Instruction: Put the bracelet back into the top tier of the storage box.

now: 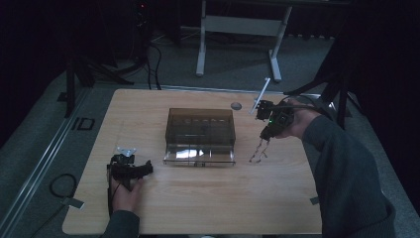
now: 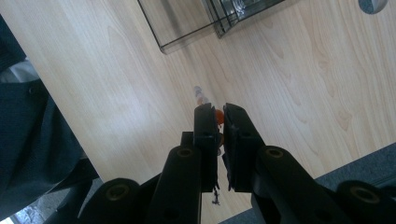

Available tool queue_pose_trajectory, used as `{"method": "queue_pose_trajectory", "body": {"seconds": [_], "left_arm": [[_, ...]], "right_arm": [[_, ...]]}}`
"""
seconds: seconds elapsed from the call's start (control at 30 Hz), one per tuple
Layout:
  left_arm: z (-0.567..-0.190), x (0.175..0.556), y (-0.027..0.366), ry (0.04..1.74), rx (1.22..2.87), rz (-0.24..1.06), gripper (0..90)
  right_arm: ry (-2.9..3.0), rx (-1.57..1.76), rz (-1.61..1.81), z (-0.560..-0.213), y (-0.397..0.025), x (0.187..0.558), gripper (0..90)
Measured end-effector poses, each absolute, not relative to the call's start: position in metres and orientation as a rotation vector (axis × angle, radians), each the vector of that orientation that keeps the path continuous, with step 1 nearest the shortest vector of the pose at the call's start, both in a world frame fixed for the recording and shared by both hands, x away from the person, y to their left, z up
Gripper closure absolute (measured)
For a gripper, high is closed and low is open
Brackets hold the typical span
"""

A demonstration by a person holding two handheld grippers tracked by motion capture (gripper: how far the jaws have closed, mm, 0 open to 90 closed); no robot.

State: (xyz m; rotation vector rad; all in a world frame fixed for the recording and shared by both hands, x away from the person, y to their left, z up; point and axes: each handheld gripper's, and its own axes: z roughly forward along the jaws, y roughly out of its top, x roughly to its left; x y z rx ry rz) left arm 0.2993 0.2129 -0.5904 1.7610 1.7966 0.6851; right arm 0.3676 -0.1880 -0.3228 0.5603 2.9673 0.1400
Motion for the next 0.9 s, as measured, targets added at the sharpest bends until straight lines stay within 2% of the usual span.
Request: {"method": "queue_pose_trajectory", "body": {"seconds": [0.9], "left_arm": [[-0.590,0.299,0.213,1.797,1.761,0.685,2.0]], "right_arm": [[2.968,0.499,0.179,-0.310,-0.165,0.368,84.1]]}}
